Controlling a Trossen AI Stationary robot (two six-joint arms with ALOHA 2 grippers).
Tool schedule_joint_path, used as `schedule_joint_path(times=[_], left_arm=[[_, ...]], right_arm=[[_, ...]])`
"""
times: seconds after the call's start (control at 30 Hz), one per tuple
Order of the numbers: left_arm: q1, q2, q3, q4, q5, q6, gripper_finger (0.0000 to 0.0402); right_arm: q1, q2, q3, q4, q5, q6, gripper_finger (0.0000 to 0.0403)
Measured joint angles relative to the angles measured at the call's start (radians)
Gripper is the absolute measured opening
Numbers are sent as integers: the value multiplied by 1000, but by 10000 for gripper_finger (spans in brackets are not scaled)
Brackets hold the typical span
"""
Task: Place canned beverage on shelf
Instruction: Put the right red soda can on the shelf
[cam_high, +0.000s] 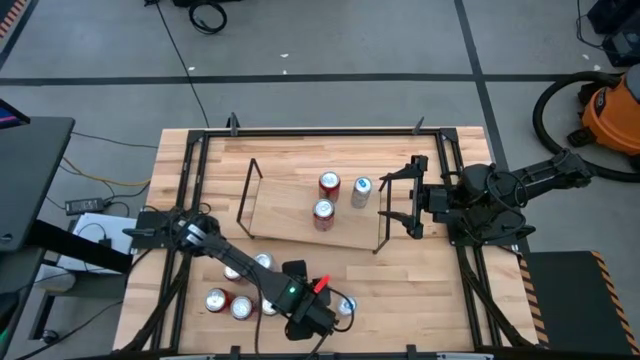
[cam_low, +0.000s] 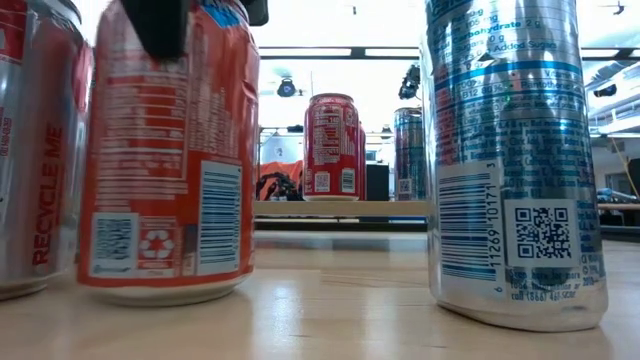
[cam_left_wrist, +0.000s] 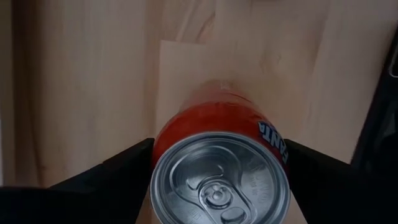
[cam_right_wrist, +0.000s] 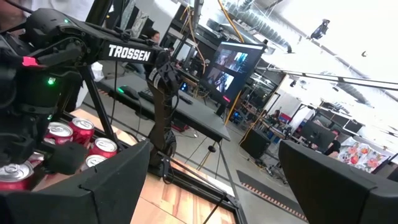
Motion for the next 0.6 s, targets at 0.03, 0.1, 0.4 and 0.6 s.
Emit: schedule_joint_path(times=[0.03, 0.1, 0.4, 0.6], left_arm=[[4, 0, 0, -2, 0, 1, 341], [13, 0, 0, -3, 11, 4, 329], [45, -3, 0, -3, 58, 29, 307], [61, 2, 42, -57, 63, 55, 309]], right_arm=[[0, 0, 0, 0, 0, 0, 368], [0, 0, 0, 0, 0, 0, 368], [0, 0, 0, 0, 0, 0, 368], [0, 0, 0, 0, 0, 0, 368]])
